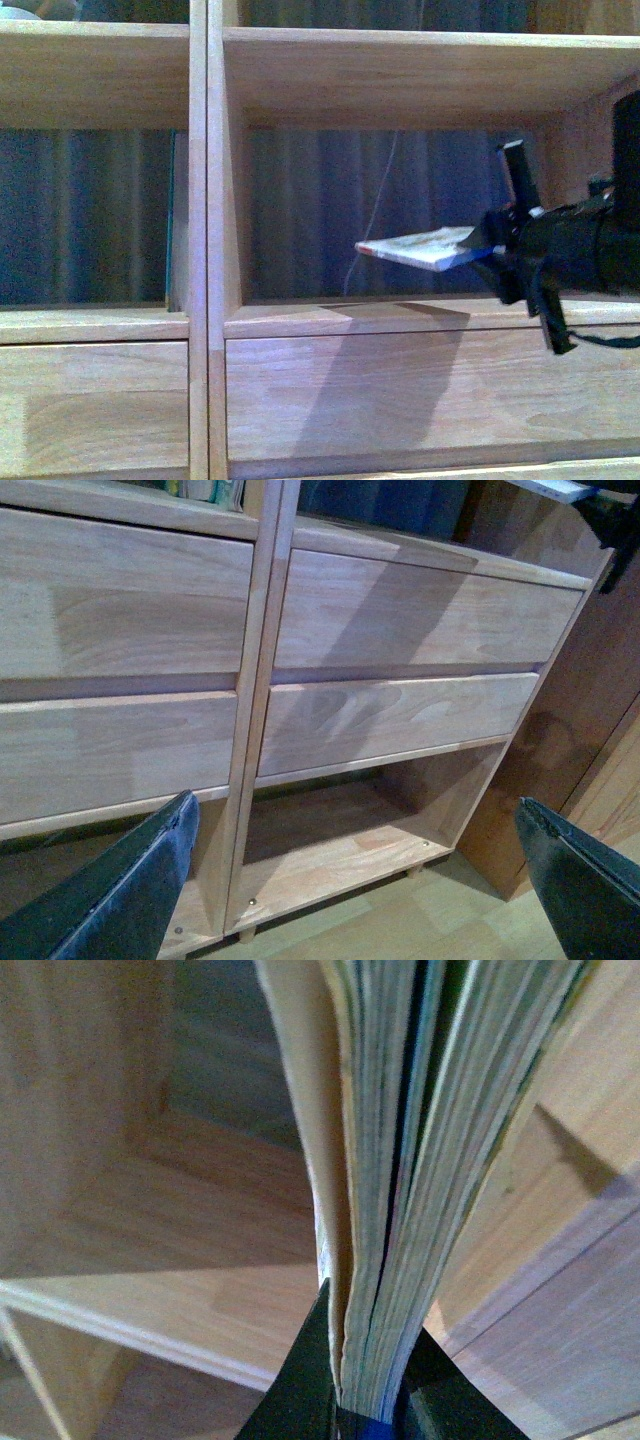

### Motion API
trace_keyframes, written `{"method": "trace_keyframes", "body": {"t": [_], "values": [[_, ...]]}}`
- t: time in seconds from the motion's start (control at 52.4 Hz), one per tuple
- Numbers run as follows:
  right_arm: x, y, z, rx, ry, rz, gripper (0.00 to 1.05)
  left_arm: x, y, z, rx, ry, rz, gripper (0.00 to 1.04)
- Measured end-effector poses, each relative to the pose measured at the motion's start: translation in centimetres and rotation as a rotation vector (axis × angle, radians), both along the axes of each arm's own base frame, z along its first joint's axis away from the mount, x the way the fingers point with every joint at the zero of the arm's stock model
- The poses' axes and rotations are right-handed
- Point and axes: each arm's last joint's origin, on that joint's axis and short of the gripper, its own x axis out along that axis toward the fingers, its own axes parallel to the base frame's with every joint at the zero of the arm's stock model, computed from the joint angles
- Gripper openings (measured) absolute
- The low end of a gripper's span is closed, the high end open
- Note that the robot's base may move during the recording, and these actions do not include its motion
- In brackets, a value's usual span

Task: Organize books on shelf

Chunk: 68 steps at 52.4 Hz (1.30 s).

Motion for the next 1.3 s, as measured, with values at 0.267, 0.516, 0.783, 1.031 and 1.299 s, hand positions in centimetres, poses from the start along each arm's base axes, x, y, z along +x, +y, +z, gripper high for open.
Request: {"method": "trace_keyframes", "body": {"t": [0.267,0.516,0.783,1.031,1.299], "values": [[-2.4,-0.2,1.3,-0.145,-0.165,0.116,0.07,6.9,2.9,5.4,-0.093,-0.009,-0.193,0.97],[-0.5,1.8,0.1,-0.192,-0.202,0.158,0.07,14.5,1.8,10.5,-0.292,0.035,-0.273,0.97],[-1.5,6.2,1.1,-0.111,-0.364,0.335,0.07,17.8,-2.9,12.5,-0.604,0.179,-0.461,0.97],[-2.2,7.1,-0.4,-0.103,-0.340,0.411,0.07,17.5,-7.3,13.3,-0.667,0.209,-0.584,0.97],[-3.5,6.9,-1.1,-0.078,-0.361,0.473,0.07,17.5,-10.3,14.0,-0.642,0.220,-0.597,0.96]]}}
